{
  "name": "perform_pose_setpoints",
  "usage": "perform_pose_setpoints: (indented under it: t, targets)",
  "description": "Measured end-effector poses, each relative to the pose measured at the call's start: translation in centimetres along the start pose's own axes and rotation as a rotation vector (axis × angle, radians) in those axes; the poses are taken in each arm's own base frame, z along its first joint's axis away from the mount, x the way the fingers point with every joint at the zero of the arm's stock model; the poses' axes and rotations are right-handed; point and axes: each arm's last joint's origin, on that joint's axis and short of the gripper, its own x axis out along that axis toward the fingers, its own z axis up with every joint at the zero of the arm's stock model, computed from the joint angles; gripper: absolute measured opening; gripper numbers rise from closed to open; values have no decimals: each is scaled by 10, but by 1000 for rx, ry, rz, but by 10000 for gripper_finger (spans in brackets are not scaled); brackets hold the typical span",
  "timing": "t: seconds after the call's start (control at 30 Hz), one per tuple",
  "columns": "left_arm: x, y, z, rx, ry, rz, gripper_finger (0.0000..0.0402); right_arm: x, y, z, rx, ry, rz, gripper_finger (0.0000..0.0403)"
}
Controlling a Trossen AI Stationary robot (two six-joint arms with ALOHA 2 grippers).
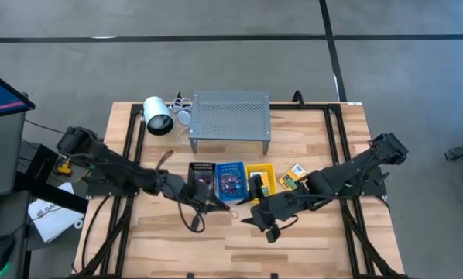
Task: Pick & Place Office Desk Supplies
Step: Put the red rubber band into the blue basket
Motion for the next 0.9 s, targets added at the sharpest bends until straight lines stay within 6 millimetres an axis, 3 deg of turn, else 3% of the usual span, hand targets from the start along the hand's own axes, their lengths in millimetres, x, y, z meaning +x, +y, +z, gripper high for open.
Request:
perform_pose_setpoints:
  t: [0.2, 0.4, 0.67, 0.9]
  targets:
    - [-38, 7, 35, 49, -3, 34, 2, -36, 0, -4, 25, 64, -39, 225]
    - [-79, 13, 56, 71, -57, 63, 2, -89, -4, -8, 117, 50, -53, 214]
    - [-106, 16, 39, 76, -125, 67, 3, -150, 11, -51, 204, -162, -113, 201]
    - [-104, 21, 17, 47, -178, 85, 3, -157, 25, -114, 268, -381, -70, 198]
